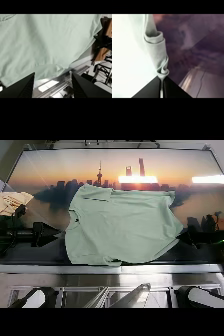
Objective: Fold the shirts.
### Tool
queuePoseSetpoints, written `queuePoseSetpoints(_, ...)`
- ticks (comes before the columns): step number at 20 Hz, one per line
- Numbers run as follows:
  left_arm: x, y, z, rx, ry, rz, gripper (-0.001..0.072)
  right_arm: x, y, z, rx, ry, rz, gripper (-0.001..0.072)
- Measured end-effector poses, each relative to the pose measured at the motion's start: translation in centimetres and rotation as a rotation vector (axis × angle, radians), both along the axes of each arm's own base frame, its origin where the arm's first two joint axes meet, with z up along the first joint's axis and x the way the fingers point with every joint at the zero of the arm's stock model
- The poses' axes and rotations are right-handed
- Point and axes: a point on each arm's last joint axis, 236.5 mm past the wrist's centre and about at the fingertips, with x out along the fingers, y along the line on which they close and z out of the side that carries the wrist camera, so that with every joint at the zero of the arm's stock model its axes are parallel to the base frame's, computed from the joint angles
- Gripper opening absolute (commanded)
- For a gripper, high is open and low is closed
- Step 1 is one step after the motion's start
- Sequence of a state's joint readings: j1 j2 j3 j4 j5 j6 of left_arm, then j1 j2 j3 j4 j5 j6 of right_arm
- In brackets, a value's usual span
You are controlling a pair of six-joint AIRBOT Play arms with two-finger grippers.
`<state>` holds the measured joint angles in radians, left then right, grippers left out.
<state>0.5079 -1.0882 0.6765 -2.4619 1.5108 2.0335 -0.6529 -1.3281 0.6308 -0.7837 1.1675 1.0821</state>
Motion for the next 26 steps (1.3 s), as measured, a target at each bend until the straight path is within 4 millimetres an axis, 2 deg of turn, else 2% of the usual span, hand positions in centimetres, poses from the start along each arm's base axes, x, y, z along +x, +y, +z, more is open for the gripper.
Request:
queuePoseSetpoints(2,0.0,0.0,-0.2,-0.001,0.006,0.0,0.0482,-0.3,-1.4,1.0,-0.022,-0.006,-0.044,0.0024)
queuePoseSetpoints(3,-0.1,0.1,-0.3,0.003,0.01,-0.003,0.0525,-0.6,-1.9,1.4,-0.029,-0.006,-0.059,0.0099)
queuePoseSetpoints(4,-0.3,0.1,-0.5,0.011,0.017,-0.01,0.0661,-0.8,-2.3,1.8,-0.032,-0.006,-0.077,0.0339)
queuePoseSetpoints(5,-0.6,0.1,-0.8,0.021,0.034,-0.018,0.0718,-1.0,-2.5,2.0,-0.034,-0.006,-0.084,0.0513)
queuePoseSetpoints(11,-4.5,0.0,-3.2,0.144,0.211,-0.136,0.0718,-1.7,-3.3,2.5,-0.029,0.011,-0.127,0.0505)
queuePoseSetpoints(18,-7.4,-0.1,-4.9,0.249,0.317,-0.235,0.0711,-2.6,-6.6,3.3,-0.024,0.013,-0.238,0.0505)
queuePoseSetpoints(22,-9.6,-1.0,-7.0,0.234,0.384,-0.236,0.0693,-3.1,-8.1,3.6,-0.024,0.005,-0.282,0.0505)
queuePoseSetpoints(26,-9.4,-2.6,-8.2,0.174,0.356,-0.19,0.0693,-2.3,-8.5,4.3,0.002,-0.034,-0.323,0.0505)
